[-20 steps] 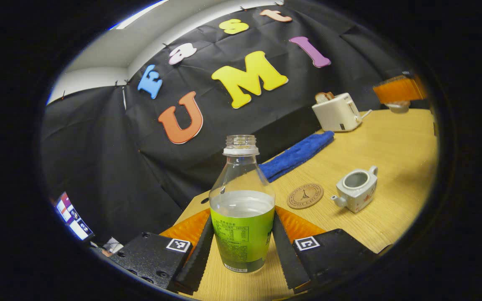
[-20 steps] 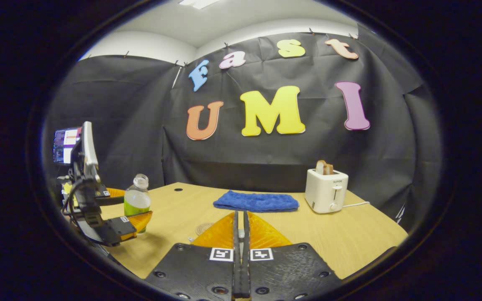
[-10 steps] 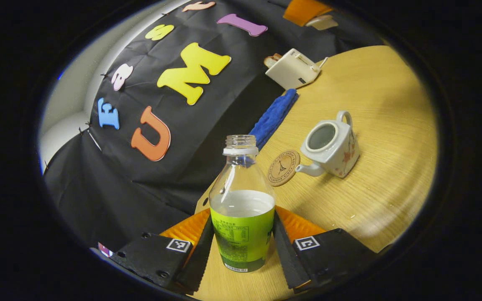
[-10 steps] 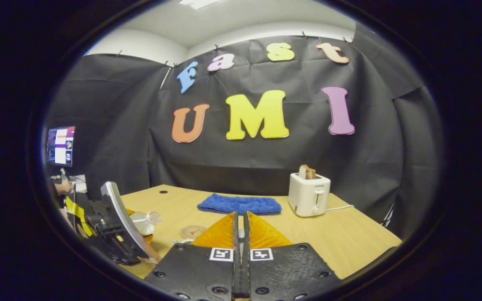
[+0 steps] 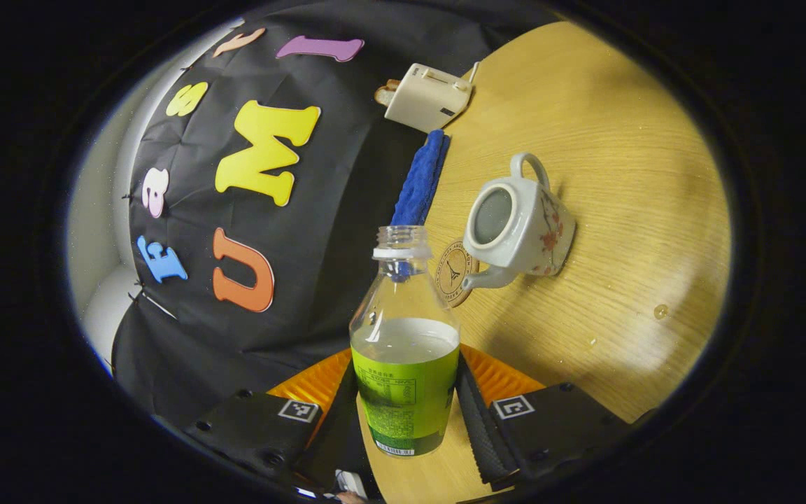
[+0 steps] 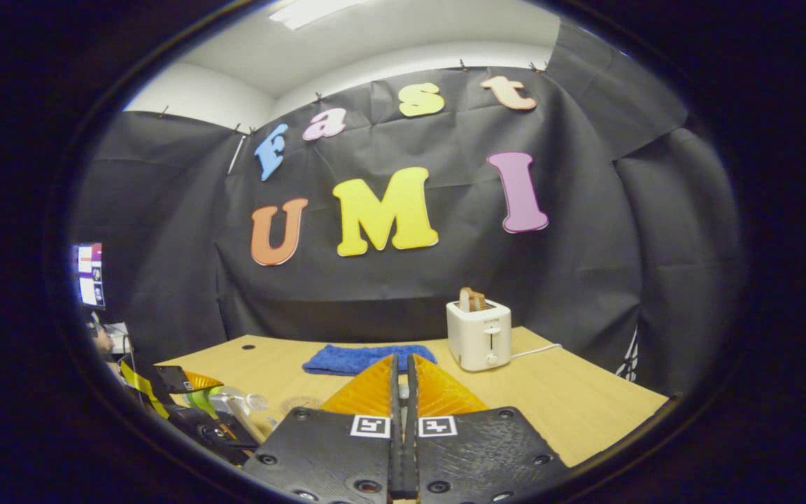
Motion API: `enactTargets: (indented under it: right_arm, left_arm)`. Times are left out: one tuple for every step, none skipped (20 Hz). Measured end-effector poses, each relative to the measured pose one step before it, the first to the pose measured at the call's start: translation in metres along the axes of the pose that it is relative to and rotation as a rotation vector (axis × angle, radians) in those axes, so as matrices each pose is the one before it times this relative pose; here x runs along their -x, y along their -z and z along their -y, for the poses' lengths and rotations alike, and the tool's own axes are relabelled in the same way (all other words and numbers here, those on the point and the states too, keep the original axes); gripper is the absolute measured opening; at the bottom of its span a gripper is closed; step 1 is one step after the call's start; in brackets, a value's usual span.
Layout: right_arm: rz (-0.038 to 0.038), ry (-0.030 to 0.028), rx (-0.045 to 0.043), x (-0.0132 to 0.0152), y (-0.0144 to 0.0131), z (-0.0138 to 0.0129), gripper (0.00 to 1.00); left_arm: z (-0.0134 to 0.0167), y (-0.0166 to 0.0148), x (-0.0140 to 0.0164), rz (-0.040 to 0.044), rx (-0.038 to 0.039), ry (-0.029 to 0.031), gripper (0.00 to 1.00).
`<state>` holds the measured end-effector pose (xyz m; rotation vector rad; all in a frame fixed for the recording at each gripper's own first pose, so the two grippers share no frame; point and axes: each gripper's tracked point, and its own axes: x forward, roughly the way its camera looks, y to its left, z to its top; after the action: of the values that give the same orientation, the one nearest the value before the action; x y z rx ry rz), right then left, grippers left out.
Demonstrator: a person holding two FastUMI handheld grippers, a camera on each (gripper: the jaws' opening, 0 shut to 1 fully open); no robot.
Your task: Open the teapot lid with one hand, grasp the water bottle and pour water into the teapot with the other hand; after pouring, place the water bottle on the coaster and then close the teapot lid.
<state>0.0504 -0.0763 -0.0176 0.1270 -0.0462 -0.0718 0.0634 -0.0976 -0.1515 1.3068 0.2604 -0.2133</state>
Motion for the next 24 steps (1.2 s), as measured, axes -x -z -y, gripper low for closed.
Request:
enactTargets:
  right_arm:
    - [0.00546, 0.00504, 0.00021, 0.00051, -0.00172, 0.00255, 0.00]
    - [-0.00336, 0.00187, 0.00597, 0.00103, -0.00016, 0.00004, 0.00]
    - [0.00286, -0.00627, -0.00384, 0.00002, -0.00215, -0.00068, 0.00]
    - [0.00047, -0.00349, -0.00433, 0.00030, -0.00073, 0.00022, 0.00]
    - [-0.00131, 0.00212, -0.00277, 0.00004, 0.00005, 0.00144, 0.00]
    - [0.00200, -0.01055, -0.00111, -0.00099, 0.00016, -0.00081, 0.00]
    - [-0.00732, -0.00115, 0.00608, 0.00025, 0.00102, -0.00090, 0.00]
    - [-0.01040, 0.00539, 0.01230, -0.00070, 0.00479, 0.00207, 0.00]
    - [-0.01093, 0.00832, 0.01759, -0.00128, 0.00221, 0.00103, 0.00]
    - [-0.00417, 0.00486, 0.01196, -0.00149, 0.00100, -0.00013, 0.00]
    - [-0.00139, -0.00265, 0.00631, 0.00231, -0.00045, -0.00135, 0.00]
    - [-0.00221, 0.00024, 0.00539, 0.00013, -0.00005, -0.00169, 0.00]
    - [0.00476, -0.00128, 0.00422, 0.00110, -0.00082, -0.00053, 0.00]
    - [0.00306, 0.00197, 0.00344, 0.00011, -0.00200, 0.00063, 0.00]
    - [-0.00094, 0.00241, 0.00270, -0.00130, 0.00005, 0.00171, 0.00]
    - [-0.00137, -0.00035, 0.00118, 0.00018, 0.00088, 0.00001, 0.00]
    - [-0.00626, 0.00276, 0.00055, -0.00076, 0.00124, 0.00170, 0.00]
    - [-0.00669, 0.00584, -0.00065, -0.00079, 0.00130, 0.00238, 0.00]
    - [-0.00400, 0.00633, 0.00163, 0.00062, 0.00094, 0.00285, 0.00]
    - [0.00015, 0.00599, 0.00478, -0.00007, -0.00092, 0.00089, 0.00]
    - [0.00051, 0.00380, 0.00429, -0.00003, -0.00102, 0.00137, 0.00]
    - [-0.00282, 0.00146, 0.00058, -0.00201, 0.00130, 0.00120, 0.00]
    - [-0.00361, -0.00156, -0.00016, 0.00001, 0.00057, 0.00042, 0.00]
    - [-0.00375, -0.00209, 0.00097, -0.00092, 0.00154, 0.00023, 0.00]
  left_arm:
    - [0.00063, 0.00080, 0.00079, -0.01266, -0.02541, 0.00803, 0.75]
    - [-0.00141, -0.00160, 0.00161, -0.00253, -0.02707, -0.00421, 0.75]
    - [-0.00077, -0.00115, 0.00112, -0.00651, -0.02892, -0.00502, 0.75]
    - [0.00209, 0.00028, 0.00054, -0.01012, -0.02609, 0.00101, 0.75]
    - [0.00305, 0.00040, -0.00005, -0.01169, -0.02934, 0.00784, 0.75]
    - [-0.00232, 0.00132, 0.00098, -0.01893, -0.04834, -0.00130, 0.75]
    - [-0.00232, -0.00225, -0.00100, -0.00470, -0.07166, -0.01432, 0.75]
    - [-0.00161, -0.00099, 0.00047, -0.00613, -0.06873, -0.01837, 0.75]
    - [-0.00026, -0.00248, -0.00009, -0.00095, -0.05268, -0.00931, 0.75]
    - [0.00115, -0.00024, -0.00158, 0.00213, -0.03030, -0.00205, 0.75]
    - [0.00132, 0.00034, -0.00030, -0.00361, -0.01951, 0.00412, 0.75]
    - [-0.00067, 0.00032, -0.00121, -0.00275, -0.01739, -0.00371, 0.75]
    - [-0.00322, -0.00131, -0.00038, -0.00216, -0.01864, -0.00655, 0.75]
    - [-0.00578, 0.00008, 0.00210, -0.00425, -0.02270, -0.01328, 0.75]
    - [-0.00466, -0.00221, 0.00118, 0.00063, -0.02823, -0.01758, 0.75]
    - [-0.00315, -0.00220, 0.00124, -0.00054, -0.03719, -0.01571, 0.75]
    - [-0.00406, -0.00098, 0.00013, -0.00528, -0.03795, -0.01246, 0.73]
    - [-0.00223, 0.00170, 0.00174, -0.00716, -0.02959, -0.01064, 0.75]
    - [-0.00152, 0.00076, 0.00060, -0.00139, -0.02160, -0.00483, 0.75]
    - [-0.00115, 0.00058, -0.00061, 0.00123, -0.01143, -0.00288, 0.75]
    - [-0.00052, -0.00020, -0.00004, -0.00395, -0.01004, -0.00058, 0.75]
    - [-0.00056, 0.00178, 0.00030, -0.00537, -0.01475, -0.00020, 0.72]
    - [-0.00205, 0.00091, -0.00039, -0.00308, -0.01642, -0.00177, 0.75]
    - [-0.00286, 0.00089, -0.00066, -0.00124, -0.01737, -0.00163, 0.75]
